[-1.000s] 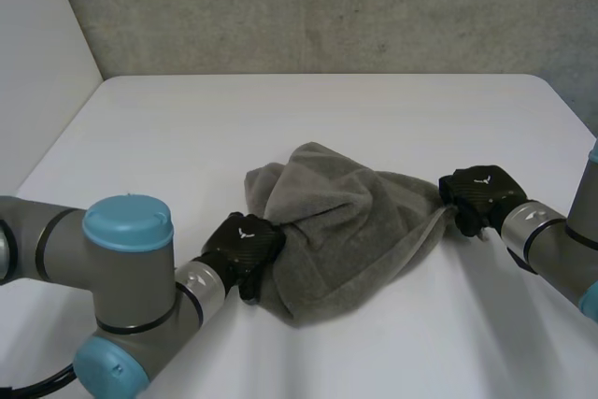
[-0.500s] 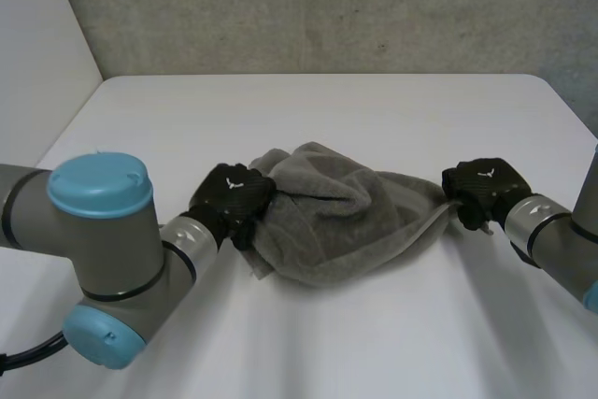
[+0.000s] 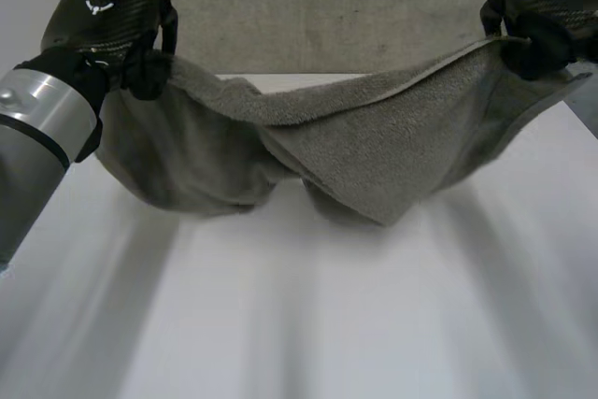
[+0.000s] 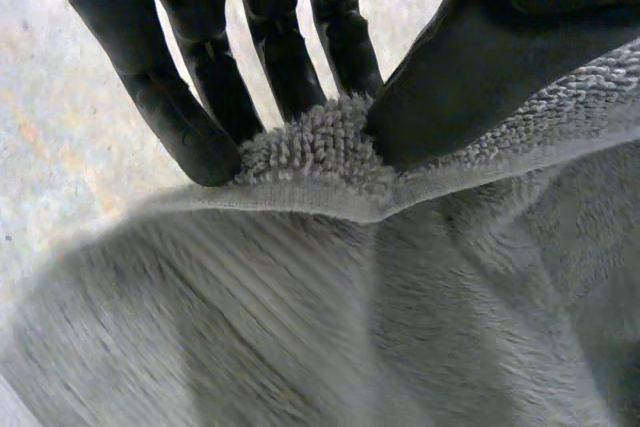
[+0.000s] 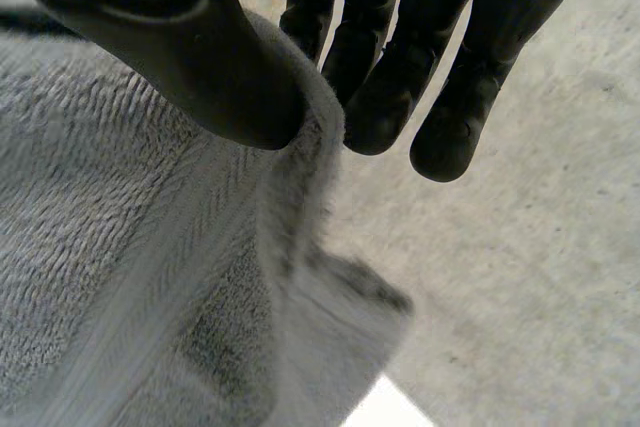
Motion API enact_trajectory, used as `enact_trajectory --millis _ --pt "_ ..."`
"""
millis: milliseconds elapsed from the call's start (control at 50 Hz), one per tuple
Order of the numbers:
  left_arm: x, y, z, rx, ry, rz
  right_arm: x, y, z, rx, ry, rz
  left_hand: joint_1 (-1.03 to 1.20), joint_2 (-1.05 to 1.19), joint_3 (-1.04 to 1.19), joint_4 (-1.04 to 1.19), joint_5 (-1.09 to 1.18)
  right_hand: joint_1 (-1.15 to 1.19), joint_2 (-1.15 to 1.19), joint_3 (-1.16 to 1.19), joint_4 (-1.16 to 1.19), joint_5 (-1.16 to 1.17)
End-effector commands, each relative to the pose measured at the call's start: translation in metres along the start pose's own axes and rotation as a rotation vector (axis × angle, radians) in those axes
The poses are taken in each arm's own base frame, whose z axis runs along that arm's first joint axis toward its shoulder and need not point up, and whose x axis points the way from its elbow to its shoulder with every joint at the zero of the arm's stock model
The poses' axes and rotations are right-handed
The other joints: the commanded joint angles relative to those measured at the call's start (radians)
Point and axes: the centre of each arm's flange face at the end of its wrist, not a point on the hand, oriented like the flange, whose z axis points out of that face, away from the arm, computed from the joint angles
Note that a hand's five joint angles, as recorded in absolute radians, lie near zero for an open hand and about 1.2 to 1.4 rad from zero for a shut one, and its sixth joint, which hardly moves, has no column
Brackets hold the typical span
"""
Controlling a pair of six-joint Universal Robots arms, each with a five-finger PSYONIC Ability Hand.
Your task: Fold the towel.
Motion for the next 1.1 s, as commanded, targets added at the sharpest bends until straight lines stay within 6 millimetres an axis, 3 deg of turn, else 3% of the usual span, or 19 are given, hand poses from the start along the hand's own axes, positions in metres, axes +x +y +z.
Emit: enact_trajectory --millis 20,120,200,260,280,340,360,380,420,480,540,600,620,660,700,720,860,1000,1100 --pt "0.004 0.067 0.019 -0.244 0.034 -0.009 -0.03 0.044 0.03 -0.151 -0.127 -0.056 0.005 -0.082 -0.146 -0.128 -0.265 0.065 0.083 0.06 0.058 0.056" --pt "0.01 0.122 0.038 -0.395 0.07 0.074 -0.046 0.081 0.061 -0.24 -0.162 -0.06 0.005 -0.082 -0.146 -0.128 -0.265 0.065 0.083 0.06 0.058 0.056" --pt "0.004 0.123 0.06 -0.364 0.051 0.153 -0.05 0.079 0.079 -0.201 -0.141 -0.087 0.005 -0.082 -0.146 -0.128 -0.265 0.065 0.083 0.06 0.058 0.056" --pt "-0.013 0.096 0.087 -0.253 -0.04 0.198 -0.041 0.049 0.104 -0.038 -0.029 -0.136 0.005 -0.082 -0.146 -0.128 -0.265 0.065 0.083 0.06 0.058 0.056" --pt "-0.024 0.073 0.099 -0.174 -0.097 0.198 -0.041 0.049 0.105 -0.037 -0.028 -0.136 0.005 -0.082 -0.146 -0.128 -0.265 0.065 0.083 0.06 0.058 0.056" --pt "-0.042 0.018 0.118 0.049 -0.203 0.145 -0.022 -0.005 0.121 0.282 0.197 -0.162 0.005 -0.082 -0.146 -0.128 -0.265 0.065 0.083 0.06 0.058 0.056" --pt "-0.049 -0.009 0.122 0.169 -0.233 0.087 -0.011 -0.032 0.116 0.423 0.282 -0.16 0.005 -0.082 -0.146 -0.128 -0.265 0.065 0.083 0.06 0.058 0.056" --pt "-0.049 -0.009 0.122 0.171 -0.233 0.086 -0.011 -0.033 0.116 0.425 0.283 -0.159 0.005 -0.082 -0.146 -0.128 -0.265 0.065 0.083 0.06 0.058 0.056" --pt "-0.07 -0.069 0.115 0.394 -0.274 -0.031 0.002 -0.079 0.088 0.613 0.368 -0.147 0.005 -0.082 -0.146 -0.128 -0.265 0.065 0.083 0.06 0.058 0.056" --pt "-0.087 -0.094 0.105 0.462 -0.283 -0.104 0.002 -0.087 0.078 0.625 0.355 -0.143 0.005 -0.082 -0.146 -0.128 -0.265 0.065 0.083 0.06 0.058 0.056" --pt "-0.088 -0.09 0.105 0.437 -0.274 -0.109 -0.009 -0.075 0.078 0.537 0.262 -0.14 0.005 -0.082 -0.146 -0.128 -0.265 0.065 0.083 0.06 0.058 0.056" --pt "-0.076 -0.048 0.109 0.268 -0.207 -0.115 -0.031 -0.035 0.078 0.317 0.063 -0.12 0.005 -0.082 -0.146 -0.128 -0.265 0.065 0.083 0.06 0.058 0.056" --pt "-0.076 -0.048 0.109 0.267 -0.206 -0.115 -0.031 -0.035 0.078 0.316 0.062 -0.12 0.005 -0.082 -0.146 -0.128 -0.265 0.065 0.083 0.06 0.058 0.056" --pt "-0.071 -0.027 0.108 0.198 -0.171 -0.112 -0.049 0.001 0.079 0.168 -0.052 -0.095 0.005 -0.082 -0.146 -0.128 -0.265 0.065 0.083 0.06 0.058 0.056" --pt "-0.05 0.027 0.1 0.03 -0.052 -0.079 -0.054 0.016 0.078 0.109 -0.075 -0.095 0.005 -0.082 -0.146 -0.128 -0.265 0.065 0.083 0.06 0.058 0.056" --pt "-0.05 0.027 0.1 0.029 -0.052 -0.079 -0.06 0.029 0.076 0.059 -0.098 -0.109 0.005 -0.082 -0.146 -0.128 -0.265 0.065 0.083 0.06 0.058 0.056" --pt "-0.011 0.136 0.046 -0.316 0.109 0.088 -0.081 0.084 0.063 -0.107 -0.179 -0.197 0.005 -0.082 -0.146 -0.128 -0.265 0.065 0.083 0.06 0.058 0.056" --pt "0.006 0.182 0.006 -0.434 0.161 0.174 -0.097 0.126 0.044 -0.246 -0.247 -0.211 0.005 -0.082 -0.146 -0.128 -0.265 0.065 0.083 0.06 0.058 0.056" --pt "0.016 0.195 -0.015 -0.495 0.195 0.201 -0.085 0.145 0.04 -0.312 -0.225 -0.184 0.005 -0.082 -0.146 -0.128 -0.265 0.065 0.083 0.06 0.058 0.056"
